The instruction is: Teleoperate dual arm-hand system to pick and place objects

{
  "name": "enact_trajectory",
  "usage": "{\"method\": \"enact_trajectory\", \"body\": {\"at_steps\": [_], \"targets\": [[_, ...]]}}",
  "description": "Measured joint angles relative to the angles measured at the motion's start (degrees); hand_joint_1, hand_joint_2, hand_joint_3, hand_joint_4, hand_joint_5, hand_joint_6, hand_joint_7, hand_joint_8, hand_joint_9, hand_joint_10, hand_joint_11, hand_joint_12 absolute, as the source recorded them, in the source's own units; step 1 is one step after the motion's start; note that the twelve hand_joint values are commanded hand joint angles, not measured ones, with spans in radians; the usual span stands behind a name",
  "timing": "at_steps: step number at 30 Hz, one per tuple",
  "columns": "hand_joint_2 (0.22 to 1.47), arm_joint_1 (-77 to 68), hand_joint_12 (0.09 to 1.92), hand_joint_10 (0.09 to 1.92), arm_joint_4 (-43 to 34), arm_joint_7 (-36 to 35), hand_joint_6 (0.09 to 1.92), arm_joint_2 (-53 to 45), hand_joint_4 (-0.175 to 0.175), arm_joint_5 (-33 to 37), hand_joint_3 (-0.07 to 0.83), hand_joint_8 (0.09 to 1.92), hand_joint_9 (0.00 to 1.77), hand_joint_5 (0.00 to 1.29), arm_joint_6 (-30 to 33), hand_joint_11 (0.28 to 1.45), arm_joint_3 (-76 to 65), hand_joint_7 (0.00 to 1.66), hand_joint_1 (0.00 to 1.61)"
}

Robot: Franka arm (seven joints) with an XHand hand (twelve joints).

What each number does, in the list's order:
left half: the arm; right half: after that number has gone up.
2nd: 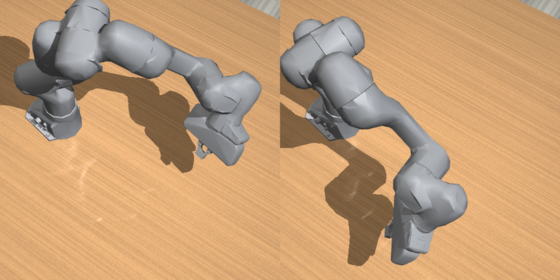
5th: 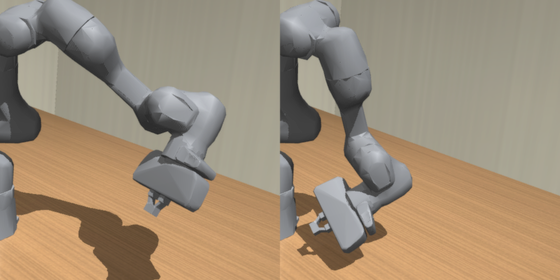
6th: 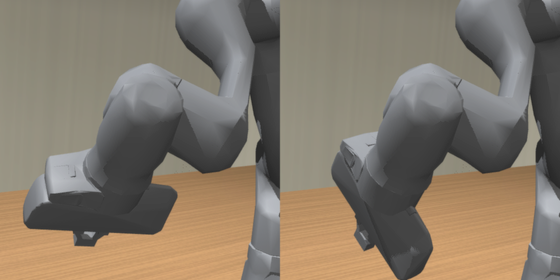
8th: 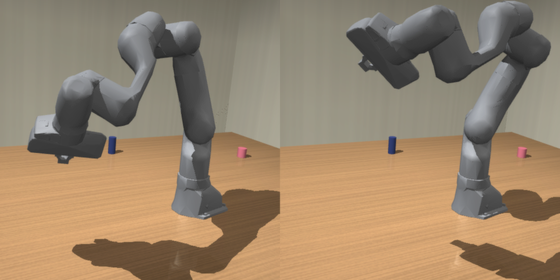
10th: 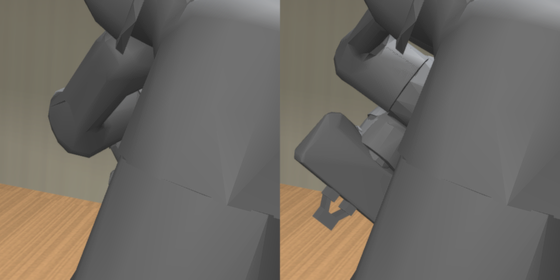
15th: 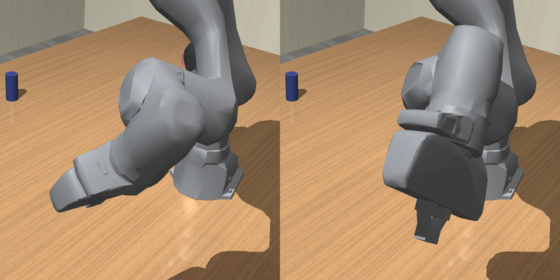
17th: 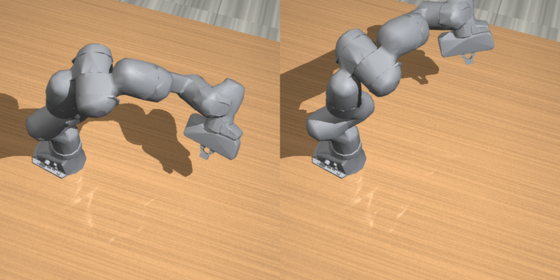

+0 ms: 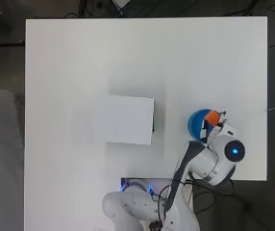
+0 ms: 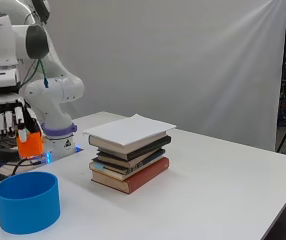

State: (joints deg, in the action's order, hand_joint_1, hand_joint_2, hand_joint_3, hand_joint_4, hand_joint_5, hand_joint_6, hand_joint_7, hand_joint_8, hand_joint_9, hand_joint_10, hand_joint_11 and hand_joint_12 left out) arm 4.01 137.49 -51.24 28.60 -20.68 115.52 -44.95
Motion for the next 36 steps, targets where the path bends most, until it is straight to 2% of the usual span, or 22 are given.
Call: {"method": "enact_trajectory", "body": {"at_steps": [1,2,3,4,8,13,16,18,22,25,28,36], "targets": [[0.81,0.13,0.39,0.47,0.24,0.37,0.12,0.32,0.048,0.17,-0.018,0.38,0.31,0.13,-0.39,0.53,0.22,0.22,0.20],[0.77,0.08,0.20,0.27,0.23,0.90,0.09,0.42,0.042,0.68,-0.010,0.18,0.17,0.06,-1.29,0.44,0.34,0.11,0.10],[0.75,-0.01,0.10,0.16,-0.27,1.53,0.09,0.05,0.041,1.26,-0.005,0.09,0.10,0.03,-2.68,0.40,0.47,0.05,0.05],[0.74,-0.10,0.09,0.10,-1.19,2.00,0.09,-0.92,0.043,1.70,-0.003,0.09,0.06,0.01,-4.10,0.37,0.60,0.02,0.02],[0.74,-0.36,0.09,0.09,-6.24,2.61,0.09,-8.85,0.062,3.68,0.005,0.09,0.05,0.00,-7.37,0.35,0.63,0.00,0.00],[0.83,-0.07,0.09,0.09,-8.60,-0.27,0.09,-17.12,0.071,5.80,0.014,0.09,0.25,0.01,-5.90,0.38,0.54,0.12,0.00],[0.89,1.18,0.09,0.09,-9.27,-1.10,0.09,-14.20,0.074,5.97,0.009,0.09,0.33,0.09,-6.52,0.41,3.06,0.21,0.01],[0.91,2.69,0.09,0.09,-9.97,-1.16,0.09,-8.77,0.072,5.86,0.006,0.09,0.38,0.13,-8.00,0.42,6.90,0.27,0.03],[0.96,4.58,0.09,0.09,-8.52,-1.01,0.09,4.21,0.051,5.77,0.016,0.09,0.40,0.11,-13.17,0.43,17.82,0.26,0.03],[0.97,4.86,0.09,0.09,-8.62,-0.13,0.09,10.36,0.051,5.93,0.014,0.09,0.38,0.10,-16.71,0.44,25.95,0.23,0.03],[0.96,4.57,0.09,0.09,-8.76,1.10,0.09,11.36,0.057,7.03,0.008,0.09,0.38,0.09,-20.08,0.44,32.36,0.21,0.03],[0.96,3.18,0.09,0.09,-8.05,1.35,0.09,8.71,0.067,9.53,0.004,0.09,0.37,0.07,-20.39,0.44,39.24,0.20,0.07]]}}
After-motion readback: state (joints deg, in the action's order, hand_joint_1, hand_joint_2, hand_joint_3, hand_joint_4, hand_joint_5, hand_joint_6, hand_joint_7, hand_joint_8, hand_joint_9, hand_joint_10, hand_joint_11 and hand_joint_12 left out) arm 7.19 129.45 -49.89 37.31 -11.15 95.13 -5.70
